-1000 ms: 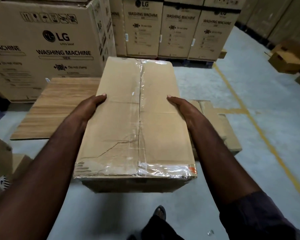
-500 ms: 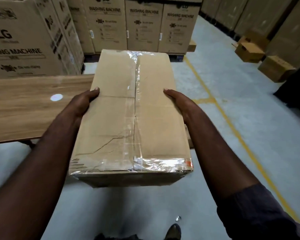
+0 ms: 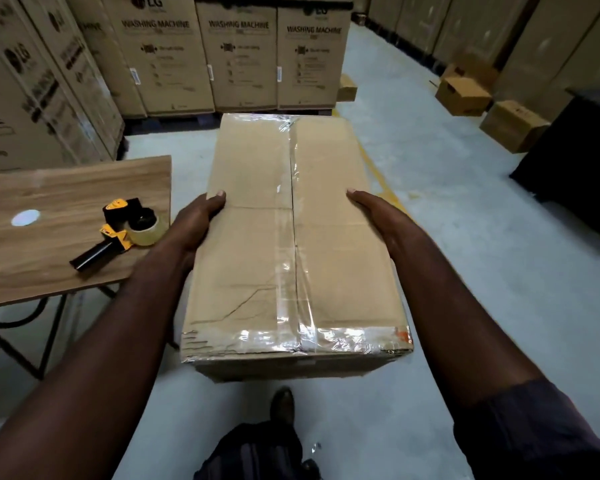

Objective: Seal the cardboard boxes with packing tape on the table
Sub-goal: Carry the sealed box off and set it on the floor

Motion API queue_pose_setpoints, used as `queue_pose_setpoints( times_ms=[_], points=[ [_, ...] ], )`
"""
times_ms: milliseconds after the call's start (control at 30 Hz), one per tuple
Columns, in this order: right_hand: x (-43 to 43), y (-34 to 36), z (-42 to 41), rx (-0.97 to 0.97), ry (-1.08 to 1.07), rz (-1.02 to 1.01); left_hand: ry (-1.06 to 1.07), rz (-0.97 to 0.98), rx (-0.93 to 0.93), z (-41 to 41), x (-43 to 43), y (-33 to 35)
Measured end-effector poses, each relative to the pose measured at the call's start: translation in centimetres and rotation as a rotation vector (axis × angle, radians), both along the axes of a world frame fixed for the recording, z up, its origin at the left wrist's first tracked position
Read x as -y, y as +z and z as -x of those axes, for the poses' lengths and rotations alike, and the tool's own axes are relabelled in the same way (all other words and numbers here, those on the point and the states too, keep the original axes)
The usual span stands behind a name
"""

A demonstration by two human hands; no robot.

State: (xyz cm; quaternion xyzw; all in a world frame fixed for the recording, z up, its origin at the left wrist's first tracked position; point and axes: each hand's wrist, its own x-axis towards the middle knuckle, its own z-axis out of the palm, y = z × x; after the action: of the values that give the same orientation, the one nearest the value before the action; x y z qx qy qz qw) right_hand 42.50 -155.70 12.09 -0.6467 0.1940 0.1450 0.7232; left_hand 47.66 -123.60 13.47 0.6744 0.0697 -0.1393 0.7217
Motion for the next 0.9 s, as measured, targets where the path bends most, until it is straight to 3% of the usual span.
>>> queue_pose_setpoints(
  times_ms=[267,500,900],
  points=[
    [8.1,-1.1,-4.9,-0.029,-0.115,0.091,-0.067,-0.072,0.06,-4.9,9.6,-1.5],
    [15.5,-1.9,-13.8,-0.089,-0.156,0.173,-0.076,-0.12,0.085,-14.2,17.3,-6.8],
    [25.3,-8.0,-26.8,-0.167,-0.142,0.222,0.0,-0.548,-0.033,-26.4,26.7,-12.4]
  ],
)
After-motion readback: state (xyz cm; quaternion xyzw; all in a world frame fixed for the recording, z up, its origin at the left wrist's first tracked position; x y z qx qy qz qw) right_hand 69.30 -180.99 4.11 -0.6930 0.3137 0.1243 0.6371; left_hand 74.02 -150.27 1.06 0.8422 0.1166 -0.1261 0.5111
